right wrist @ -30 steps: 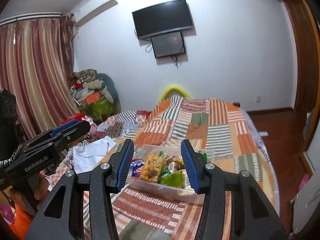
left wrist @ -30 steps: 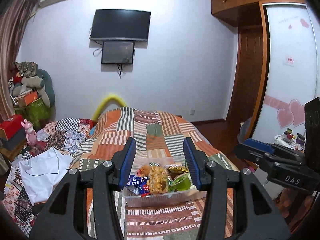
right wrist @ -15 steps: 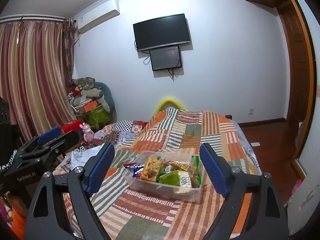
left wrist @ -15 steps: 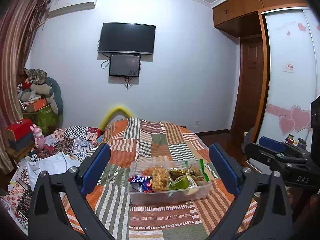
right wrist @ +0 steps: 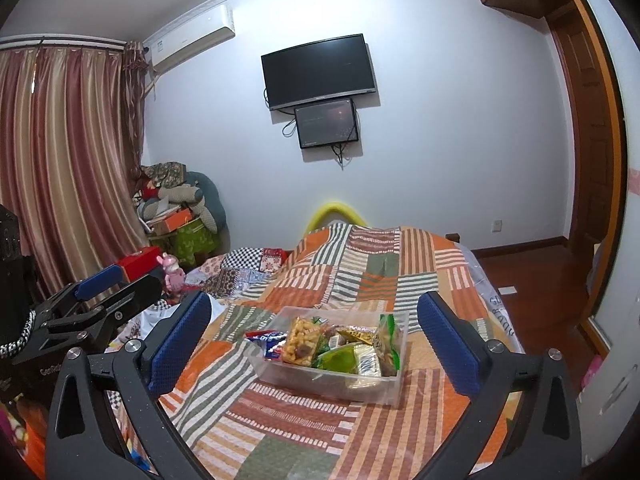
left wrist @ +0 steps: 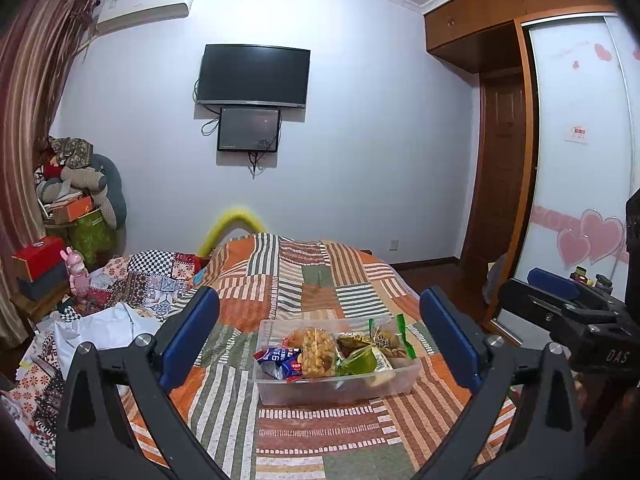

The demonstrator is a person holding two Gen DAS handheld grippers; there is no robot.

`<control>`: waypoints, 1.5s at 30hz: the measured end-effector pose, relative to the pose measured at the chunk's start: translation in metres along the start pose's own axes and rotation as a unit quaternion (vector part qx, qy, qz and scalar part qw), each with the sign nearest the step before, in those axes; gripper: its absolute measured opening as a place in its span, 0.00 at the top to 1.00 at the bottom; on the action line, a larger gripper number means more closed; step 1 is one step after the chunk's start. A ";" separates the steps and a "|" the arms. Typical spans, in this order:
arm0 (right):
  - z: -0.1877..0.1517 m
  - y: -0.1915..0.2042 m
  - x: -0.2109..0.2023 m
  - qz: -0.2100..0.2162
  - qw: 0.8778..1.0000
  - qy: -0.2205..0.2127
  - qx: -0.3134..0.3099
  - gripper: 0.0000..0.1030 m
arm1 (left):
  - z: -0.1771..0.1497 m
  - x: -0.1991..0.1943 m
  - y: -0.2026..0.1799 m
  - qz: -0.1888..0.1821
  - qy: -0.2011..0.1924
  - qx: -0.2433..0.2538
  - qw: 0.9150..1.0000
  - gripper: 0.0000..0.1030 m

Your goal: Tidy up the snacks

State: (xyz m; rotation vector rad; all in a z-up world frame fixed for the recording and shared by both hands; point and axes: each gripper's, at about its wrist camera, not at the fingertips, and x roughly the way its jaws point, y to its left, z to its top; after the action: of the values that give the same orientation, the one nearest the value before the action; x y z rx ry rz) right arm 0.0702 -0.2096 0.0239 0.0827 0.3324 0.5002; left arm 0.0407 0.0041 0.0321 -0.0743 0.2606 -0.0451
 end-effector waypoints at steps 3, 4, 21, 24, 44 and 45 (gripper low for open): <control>-0.002 0.000 -0.001 -0.002 1.000 0.000 0.001 0.00 | 0.000 -0.001 -0.001 0.001 -0.001 0.001 1.000 0.01; -0.002 0.000 -0.002 -0.002 1.000 0.000 0.002 0.00 | 0.000 0.000 -0.001 0.001 -0.001 0.000 1.000 0.01; -0.002 -0.001 -0.007 -0.012 1.000 -0.001 0.000 0.00 | -0.001 -0.001 -0.001 -0.002 0.001 -0.002 1.000 0.00; -0.002 -0.001 -0.008 -0.015 1.000 -0.002 -0.002 0.00 | -0.001 -0.002 0.000 0.000 0.001 -0.002 1.000 0.00; -0.003 0.001 -0.009 -0.030 0.999 -0.001 -0.013 0.00 | 0.001 -0.003 -0.002 -0.004 0.002 0.000 1.000 0.00; -0.003 0.001 -0.008 -0.031 0.999 -0.001 -0.014 0.00 | 0.001 -0.004 -0.003 -0.004 0.002 0.001 1.000 0.00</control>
State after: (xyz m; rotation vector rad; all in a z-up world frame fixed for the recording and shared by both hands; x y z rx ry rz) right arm 0.0620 -0.2131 0.0236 0.0457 0.3246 0.4436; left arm 0.0374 0.0019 0.0342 -0.0740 0.2634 -0.0525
